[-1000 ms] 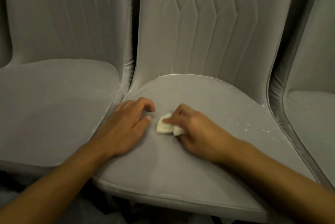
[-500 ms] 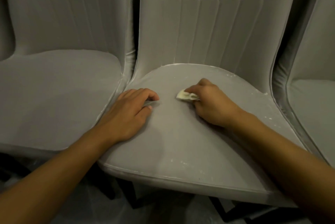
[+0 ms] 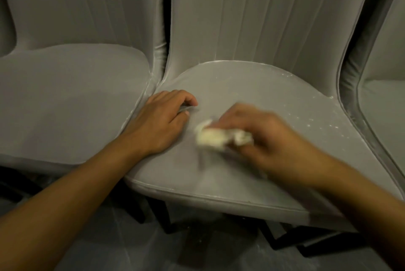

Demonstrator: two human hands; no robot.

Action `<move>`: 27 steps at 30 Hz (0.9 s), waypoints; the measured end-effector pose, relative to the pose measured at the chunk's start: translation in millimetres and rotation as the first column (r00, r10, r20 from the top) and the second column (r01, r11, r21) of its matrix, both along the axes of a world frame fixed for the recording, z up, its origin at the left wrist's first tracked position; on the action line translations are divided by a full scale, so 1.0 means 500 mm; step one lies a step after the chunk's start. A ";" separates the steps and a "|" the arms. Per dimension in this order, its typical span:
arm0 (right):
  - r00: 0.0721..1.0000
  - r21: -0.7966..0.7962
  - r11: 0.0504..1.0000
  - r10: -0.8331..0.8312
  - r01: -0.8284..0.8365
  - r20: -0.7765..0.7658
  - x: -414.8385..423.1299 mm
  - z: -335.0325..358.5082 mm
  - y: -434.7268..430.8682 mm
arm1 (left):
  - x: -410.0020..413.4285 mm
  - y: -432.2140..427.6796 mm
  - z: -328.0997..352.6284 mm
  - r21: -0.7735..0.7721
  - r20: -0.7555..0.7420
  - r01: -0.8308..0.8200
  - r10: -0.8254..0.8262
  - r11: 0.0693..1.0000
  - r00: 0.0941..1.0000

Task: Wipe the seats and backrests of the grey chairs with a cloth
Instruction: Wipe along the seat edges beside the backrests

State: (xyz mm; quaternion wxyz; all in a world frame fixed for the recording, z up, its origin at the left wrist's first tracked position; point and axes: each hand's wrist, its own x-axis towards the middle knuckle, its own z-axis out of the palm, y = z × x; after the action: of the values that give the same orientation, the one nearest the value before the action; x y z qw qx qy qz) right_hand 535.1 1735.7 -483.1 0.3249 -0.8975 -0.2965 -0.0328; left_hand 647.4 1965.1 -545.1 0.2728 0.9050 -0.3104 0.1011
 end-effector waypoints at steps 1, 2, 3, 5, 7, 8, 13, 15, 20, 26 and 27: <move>0.991 -0.037 0.991 -0.128 0.130 0.044 0.033 0.002 -0.016 | 0.000 0.000 0.000 0.010 0.000 0.001 -0.001 1.000 1.000; 0.963 -0.101 0.958 -0.260 0.267 0.071 0.070 0.001 -0.032 | -0.001 0.000 -0.002 0.020 0.002 0.008 -0.008 1.000 1.000; 0.918 -0.176 0.901 -0.386 0.396 0.088 0.109 -0.008 -0.049 | -0.001 0.001 -0.003 0.028 0.011 0.016 -0.016 0.999 1.000; 0.812 -0.271 0.769 -0.575 0.578 0.101 0.190 -0.040 -0.084 | -0.005 0.002 -0.007 0.036 0.035 0.030 -0.032 0.999 0.999; 0.710 -0.302 0.659 -0.698 0.689 0.094 0.268 -0.067 -0.106 | -0.005 0.004 -0.007 0.033 0.052 0.028 -0.030 0.999 0.998; 0.658 -0.303 0.608 -0.748 0.734 0.093 0.304 -0.073 -0.110 | -0.004 0.004 -0.006 0.031 0.050 0.023 -0.025 0.999 0.998; 0.671 -0.257 0.637 -0.738 0.727 0.067 0.428 -0.076 -0.053 | -0.001 -0.002 -0.002 0.008 0.020 0.001 -0.001 1.000 1.000; 0.760 -0.228 0.735 -0.649 0.639 0.037 0.445 -0.081 -0.007 | -0.002 -0.003 -0.001 -0.003 0.008 0.003 -0.003 1.000 1.000; 0.983 -0.208 0.961 -0.178 0.183 0.045 0.353 -0.063 0.062 | -0.012 0.001 -0.001 0.018 0.020 0.001 -0.001 1.000 1.000; 0.951 -0.349 0.885 -0.296 0.307 0.085 0.380 -0.039 -0.047 | -0.011 -0.007 0.002 0.019 0.005 -0.027 0.027 0.999 1.000; 0.887 -0.347 0.821 -0.453 0.453 0.085 0.408 -0.045 -0.072 | -0.014 -0.008 0.003 0.022 0.014 -0.022 0.021 1.000 1.000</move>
State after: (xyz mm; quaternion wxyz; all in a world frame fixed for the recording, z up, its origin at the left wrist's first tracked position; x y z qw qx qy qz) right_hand 739.1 1699.6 -505.5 0.1394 -0.9859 -0.0756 -0.0542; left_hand 640.6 1961.0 -543.6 0.2595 0.9105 -0.3036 0.1068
